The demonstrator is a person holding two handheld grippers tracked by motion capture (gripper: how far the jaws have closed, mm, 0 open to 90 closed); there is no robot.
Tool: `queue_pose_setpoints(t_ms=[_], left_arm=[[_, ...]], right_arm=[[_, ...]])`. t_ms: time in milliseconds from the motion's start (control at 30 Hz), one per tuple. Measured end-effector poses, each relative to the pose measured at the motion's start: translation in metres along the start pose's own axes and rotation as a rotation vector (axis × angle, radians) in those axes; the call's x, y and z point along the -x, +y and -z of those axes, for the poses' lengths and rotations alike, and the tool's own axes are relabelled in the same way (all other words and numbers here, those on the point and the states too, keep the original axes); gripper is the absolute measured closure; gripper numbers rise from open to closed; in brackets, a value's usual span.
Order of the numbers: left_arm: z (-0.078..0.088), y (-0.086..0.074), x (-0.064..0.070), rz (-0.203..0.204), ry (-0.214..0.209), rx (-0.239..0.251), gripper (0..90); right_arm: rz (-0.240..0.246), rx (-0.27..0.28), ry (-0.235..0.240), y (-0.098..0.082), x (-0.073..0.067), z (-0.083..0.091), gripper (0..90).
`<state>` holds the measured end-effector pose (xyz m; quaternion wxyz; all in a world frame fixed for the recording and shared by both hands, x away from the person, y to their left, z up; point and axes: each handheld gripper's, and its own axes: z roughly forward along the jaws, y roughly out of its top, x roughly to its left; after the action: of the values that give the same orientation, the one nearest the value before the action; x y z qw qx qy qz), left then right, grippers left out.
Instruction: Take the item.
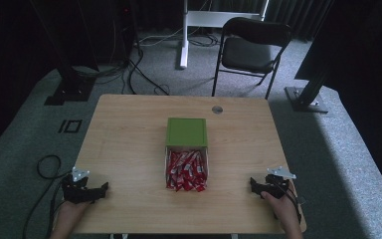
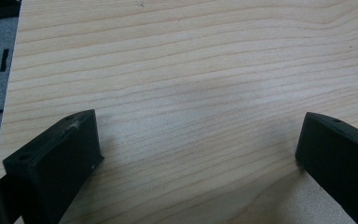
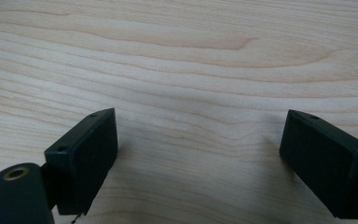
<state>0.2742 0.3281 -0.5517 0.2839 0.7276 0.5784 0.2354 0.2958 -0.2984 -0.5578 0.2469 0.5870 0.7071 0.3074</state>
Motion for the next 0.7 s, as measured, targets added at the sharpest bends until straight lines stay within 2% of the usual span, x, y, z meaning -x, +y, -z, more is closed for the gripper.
queue_pose_setpoints(t_ms=[300,433,600,700], left_arm=[[0.000,0.000,0.000,0.001,0.000,0.000,0.7],[0.000,0.000,0.000,0.000,0.000,0.000,0.7],[0.000,0.000,0.000,0.000,0.000,0.000,0.7],[0.000,0.000,0.000,0.000,0.000,0.000,0.7]], right_arm=[[-0.016,0.001,-0.018,0.001,-0.004,0.000,11.5],[-0.010,-0.003,-0.007,0.003,-0.008,-0.002,11.5],[-0.034,0.003,0.005,0.009,-0.012,-0.005,13.0],[-0.029,0.012,0.010,0.013,-0.015,-0.004,13.0]])
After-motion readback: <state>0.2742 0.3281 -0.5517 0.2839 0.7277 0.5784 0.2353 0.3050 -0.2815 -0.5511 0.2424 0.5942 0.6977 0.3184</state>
